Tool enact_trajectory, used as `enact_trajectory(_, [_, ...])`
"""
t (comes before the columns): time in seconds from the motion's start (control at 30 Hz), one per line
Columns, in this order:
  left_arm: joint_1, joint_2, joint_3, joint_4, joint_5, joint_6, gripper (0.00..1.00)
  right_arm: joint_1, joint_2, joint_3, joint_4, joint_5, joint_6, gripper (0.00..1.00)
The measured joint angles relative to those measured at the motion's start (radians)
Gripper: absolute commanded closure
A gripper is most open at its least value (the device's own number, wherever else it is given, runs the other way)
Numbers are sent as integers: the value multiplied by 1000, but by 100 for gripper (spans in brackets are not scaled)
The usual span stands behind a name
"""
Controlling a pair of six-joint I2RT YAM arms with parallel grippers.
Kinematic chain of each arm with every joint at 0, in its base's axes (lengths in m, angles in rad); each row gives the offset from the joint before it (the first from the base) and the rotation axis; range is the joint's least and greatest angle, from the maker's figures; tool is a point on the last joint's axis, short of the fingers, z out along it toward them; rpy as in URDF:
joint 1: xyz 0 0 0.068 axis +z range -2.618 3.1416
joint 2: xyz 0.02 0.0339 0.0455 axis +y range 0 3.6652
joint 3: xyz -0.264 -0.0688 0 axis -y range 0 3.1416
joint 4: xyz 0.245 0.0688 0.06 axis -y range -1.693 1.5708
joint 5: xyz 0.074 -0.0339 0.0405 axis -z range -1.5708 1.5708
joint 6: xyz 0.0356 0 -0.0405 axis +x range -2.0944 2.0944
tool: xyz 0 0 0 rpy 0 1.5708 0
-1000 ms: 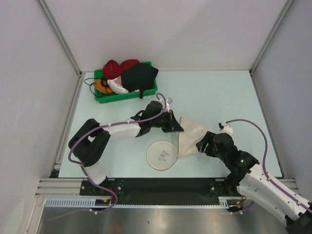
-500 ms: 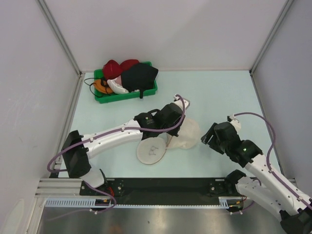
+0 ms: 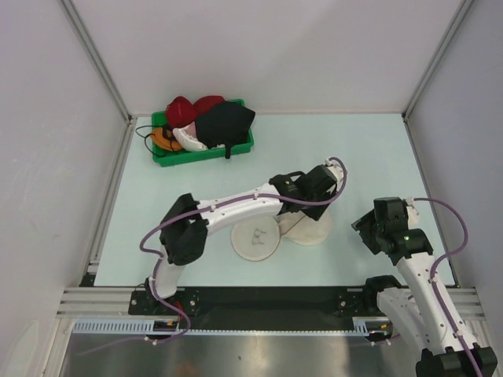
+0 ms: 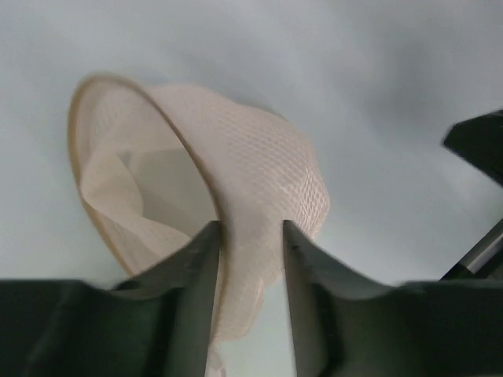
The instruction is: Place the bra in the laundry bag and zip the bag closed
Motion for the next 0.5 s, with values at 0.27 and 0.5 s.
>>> enact_trajectory(0.27, [0, -137, -152, 12, 19, -14, 1, -32, -48, 8, -98, 59, -27, 28])
enact_trajectory(0.5, [32, -657, -470, 145, 118, -96, 12, -31, 5, 38, 95, -203, -297, 20])
